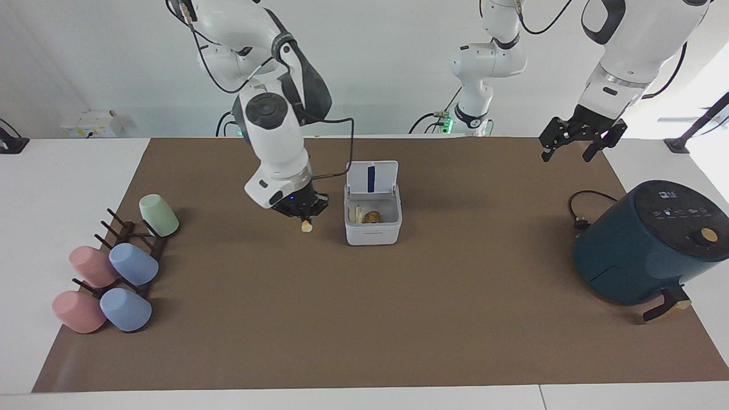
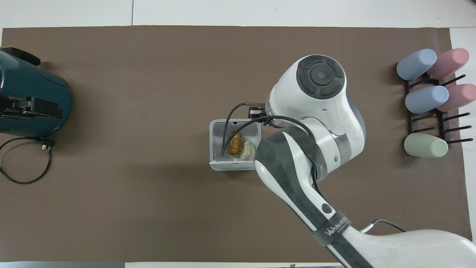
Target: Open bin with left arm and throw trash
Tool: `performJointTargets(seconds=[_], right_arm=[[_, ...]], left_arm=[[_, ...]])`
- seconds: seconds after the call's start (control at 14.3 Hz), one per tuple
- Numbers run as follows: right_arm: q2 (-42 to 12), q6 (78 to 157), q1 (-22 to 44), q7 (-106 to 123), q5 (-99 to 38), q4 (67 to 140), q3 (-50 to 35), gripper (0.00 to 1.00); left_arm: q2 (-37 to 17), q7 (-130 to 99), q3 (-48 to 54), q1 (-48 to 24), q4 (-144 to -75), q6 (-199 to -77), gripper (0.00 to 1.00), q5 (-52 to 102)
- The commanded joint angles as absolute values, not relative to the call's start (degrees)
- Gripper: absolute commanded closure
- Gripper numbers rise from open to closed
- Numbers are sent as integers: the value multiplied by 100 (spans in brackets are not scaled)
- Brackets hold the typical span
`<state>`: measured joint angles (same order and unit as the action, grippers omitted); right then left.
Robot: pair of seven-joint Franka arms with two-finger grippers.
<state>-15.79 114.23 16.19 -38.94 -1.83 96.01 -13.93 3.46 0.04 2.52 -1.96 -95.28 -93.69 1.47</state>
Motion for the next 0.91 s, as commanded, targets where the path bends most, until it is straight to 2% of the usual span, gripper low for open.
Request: performJointTargets(seconds=[0.0, 0.63, 0.7, 0.84], right_arm=[[-1539, 11767, 1714, -4288, -299, 9772, -1415, 100], [-1538, 12858, 2171, -4808, -308, 10546, -1450, 100], [-1529, 12850, 2180, -4816, -316, 10556, -1450, 83], [-1529, 12780, 2180, -4886, -316, 10538, -1450, 0]], left_arm=[[342, 70, 308, -150, -9527, -9185, 0, 53], [369, 53, 308, -114, -9571, -9255, 0, 53], [369, 70, 308, -114, -9571, -9264, 0, 53], [369, 88, 308, -114, -9580, -9264, 0, 53]])
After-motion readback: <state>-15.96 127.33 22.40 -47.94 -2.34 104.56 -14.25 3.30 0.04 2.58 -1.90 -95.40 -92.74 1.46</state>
